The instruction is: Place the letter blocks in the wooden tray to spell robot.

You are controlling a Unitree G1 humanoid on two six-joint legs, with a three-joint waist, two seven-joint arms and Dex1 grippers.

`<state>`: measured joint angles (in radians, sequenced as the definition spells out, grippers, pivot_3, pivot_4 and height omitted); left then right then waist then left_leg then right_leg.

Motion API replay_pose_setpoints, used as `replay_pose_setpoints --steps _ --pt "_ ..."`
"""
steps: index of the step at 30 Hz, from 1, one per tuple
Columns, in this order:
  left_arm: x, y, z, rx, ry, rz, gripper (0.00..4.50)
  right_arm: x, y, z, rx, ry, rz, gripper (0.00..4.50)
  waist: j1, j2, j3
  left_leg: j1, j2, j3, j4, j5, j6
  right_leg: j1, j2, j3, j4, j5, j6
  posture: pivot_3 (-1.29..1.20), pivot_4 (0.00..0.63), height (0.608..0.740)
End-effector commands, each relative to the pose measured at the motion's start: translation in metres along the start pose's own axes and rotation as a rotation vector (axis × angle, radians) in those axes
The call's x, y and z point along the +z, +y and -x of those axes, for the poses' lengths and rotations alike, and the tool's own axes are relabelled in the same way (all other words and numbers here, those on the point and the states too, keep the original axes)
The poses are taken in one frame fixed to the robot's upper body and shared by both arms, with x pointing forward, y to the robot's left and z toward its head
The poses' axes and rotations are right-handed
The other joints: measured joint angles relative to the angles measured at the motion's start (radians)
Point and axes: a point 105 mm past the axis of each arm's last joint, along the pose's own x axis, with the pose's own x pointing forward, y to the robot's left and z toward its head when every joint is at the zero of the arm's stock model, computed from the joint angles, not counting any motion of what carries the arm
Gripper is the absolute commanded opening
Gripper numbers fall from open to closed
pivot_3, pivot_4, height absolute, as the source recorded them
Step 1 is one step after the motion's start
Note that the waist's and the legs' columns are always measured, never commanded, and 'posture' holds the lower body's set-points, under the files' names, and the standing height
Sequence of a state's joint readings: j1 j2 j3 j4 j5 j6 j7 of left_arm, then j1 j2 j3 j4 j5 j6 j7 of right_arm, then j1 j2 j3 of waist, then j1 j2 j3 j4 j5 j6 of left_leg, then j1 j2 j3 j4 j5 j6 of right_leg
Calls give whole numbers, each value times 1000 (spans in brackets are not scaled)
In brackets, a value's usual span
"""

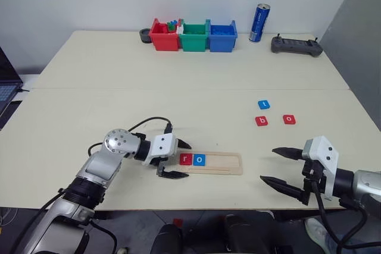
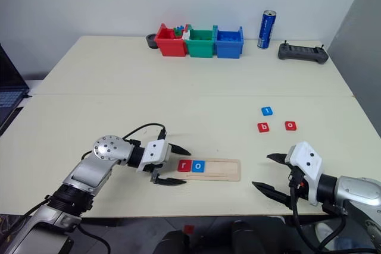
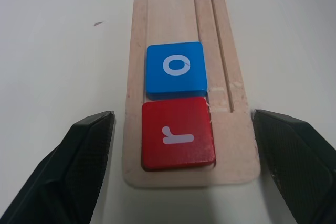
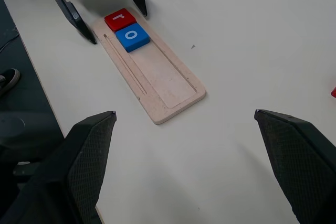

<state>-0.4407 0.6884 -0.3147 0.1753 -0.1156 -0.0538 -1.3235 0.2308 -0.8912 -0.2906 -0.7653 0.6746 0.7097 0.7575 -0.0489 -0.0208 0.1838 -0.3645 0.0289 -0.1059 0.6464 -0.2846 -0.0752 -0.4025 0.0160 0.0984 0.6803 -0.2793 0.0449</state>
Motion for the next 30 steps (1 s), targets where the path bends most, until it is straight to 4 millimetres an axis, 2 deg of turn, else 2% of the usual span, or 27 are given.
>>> replay_pose_setpoints --steps 1,4,9,14,22,30 --pt "-11 -7 4 -12 44 6 4475 8 3 -1 11 -28 19 4500 0 0 0 0 0 0 0 0 0 0 0 0 0 0 0 0 150 740" --pt "-7 -5 11 2 25 0 4475 9 3 -1 11 -33 21 4500 0 0 0 0 0 0 0 0 0 0 0 0 0 0 0 0 150 740" --pt "2 -4 40 44 -20 11 4475 11 1 0 -3 -44 25 4500 -7 0 1 0 1 0 0 0 0 -1 0 0 0 0 0 0 150 740" --pt "13 27 68 235 -110 144 4475 18 -5 0 -43 -90 24 4500 1 -1 1 -2 0 0 1 0 0 -1 0 -1 0 0 0 0 150 740" --pt "30 40 75 278 -177 135 4475 22 -15 -2 -94 -99 20 4500 1 -1 1 -2 0 0 0 0 0 -1 0 -1 0 1 -2 0 150 740" --pt "40 34 72 260 -213 96 4475 3 -62 -1 -416 6 -121 4500 1 -1 1 -2 0 0 0 0 0 -1 0 -1 0 1 -3 0 150 740"
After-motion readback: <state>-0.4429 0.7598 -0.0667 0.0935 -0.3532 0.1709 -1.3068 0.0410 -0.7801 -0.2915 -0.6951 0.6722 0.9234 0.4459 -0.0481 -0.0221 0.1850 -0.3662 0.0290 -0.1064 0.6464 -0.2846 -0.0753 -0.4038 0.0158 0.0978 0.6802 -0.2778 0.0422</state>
